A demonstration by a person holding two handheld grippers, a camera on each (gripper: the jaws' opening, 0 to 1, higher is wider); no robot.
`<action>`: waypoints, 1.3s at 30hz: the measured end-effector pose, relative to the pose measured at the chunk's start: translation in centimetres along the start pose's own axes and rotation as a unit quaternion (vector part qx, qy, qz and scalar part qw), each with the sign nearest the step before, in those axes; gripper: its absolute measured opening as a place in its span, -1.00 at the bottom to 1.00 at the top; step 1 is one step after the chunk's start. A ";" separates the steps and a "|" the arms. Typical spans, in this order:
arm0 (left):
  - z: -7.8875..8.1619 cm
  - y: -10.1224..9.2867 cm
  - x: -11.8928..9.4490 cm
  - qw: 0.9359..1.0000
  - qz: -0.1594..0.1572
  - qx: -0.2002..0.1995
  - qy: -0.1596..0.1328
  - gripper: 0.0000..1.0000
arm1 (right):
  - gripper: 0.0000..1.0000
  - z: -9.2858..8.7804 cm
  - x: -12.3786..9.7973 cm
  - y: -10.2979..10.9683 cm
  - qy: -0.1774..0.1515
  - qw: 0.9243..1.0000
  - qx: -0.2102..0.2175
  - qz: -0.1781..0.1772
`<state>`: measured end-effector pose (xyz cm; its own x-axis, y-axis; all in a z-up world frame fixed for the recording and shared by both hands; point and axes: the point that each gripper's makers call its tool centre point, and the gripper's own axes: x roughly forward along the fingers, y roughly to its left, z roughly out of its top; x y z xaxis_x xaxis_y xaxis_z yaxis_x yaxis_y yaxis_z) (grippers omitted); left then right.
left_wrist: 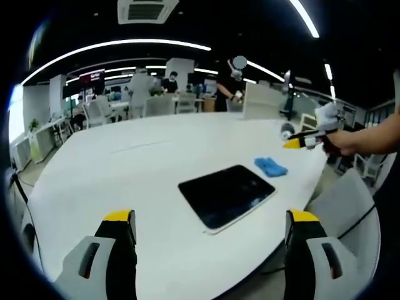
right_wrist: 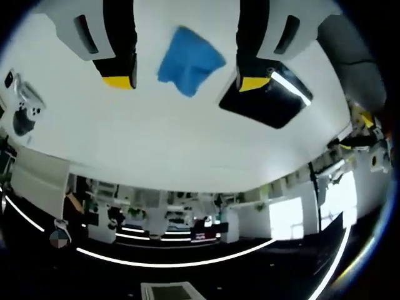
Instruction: Wipe the mirror surface with the cleaning cloth until all visible marks leave the cleaned area.
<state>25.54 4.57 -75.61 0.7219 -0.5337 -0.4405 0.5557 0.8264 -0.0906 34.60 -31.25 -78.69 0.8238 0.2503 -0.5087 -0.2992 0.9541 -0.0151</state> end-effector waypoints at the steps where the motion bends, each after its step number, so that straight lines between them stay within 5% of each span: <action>1: -0.2 0.0 0.1 1.000 -0.001 0.002 0.004 0.99 | 0.18 -0.3 0.4 0.0 0.002 1.000 0.000 -0.001; 10: -0.3 0.2 0.1 1.000 0.007 0.006 0.005 0.99 | -0.28 -3.8 3.6 0.3 0.050 0.999 0.012 0.003; 15: -0.4 0.0 0.2 1.000 0.006 0.007 0.006 0.99 | -0.77 -5.6 4.6 -0.6 0.080 0.996 0.031 -0.030; 18: -0.5 0.1 0.2 1.000 0.006 0.005 0.009 0.99 | -0.62 -5.7 5.0 -0.2 0.076 0.995 0.061 -0.028; 25: -0.8 0.0 0.2 1.000 0.004 0.014 0.014 0.99 | -0.63 -5.7 6.2 -0.2 0.080 0.993 0.078 -0.029; 30: -0.8 0.1 0.2 1.000 0.007 0.015 0.014 0.99 | -0.86 -6.2 6.4 -0.8 0.096 0.992 0.063 -0.053; 39: -0.9 0.3 0.2 1.000 0.011 0.016 0.013 0.99 | -0.97 -6.1 6.5 -0.7 0.104 0.991 0.057 -0.059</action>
<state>25.52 4.83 -76.52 0.7232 -0.5113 -0.4642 0.5541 0.8308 -0.0519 37.17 -31.28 -87.24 0.7294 0.1086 -0.6755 -0.1409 0.9900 0.0071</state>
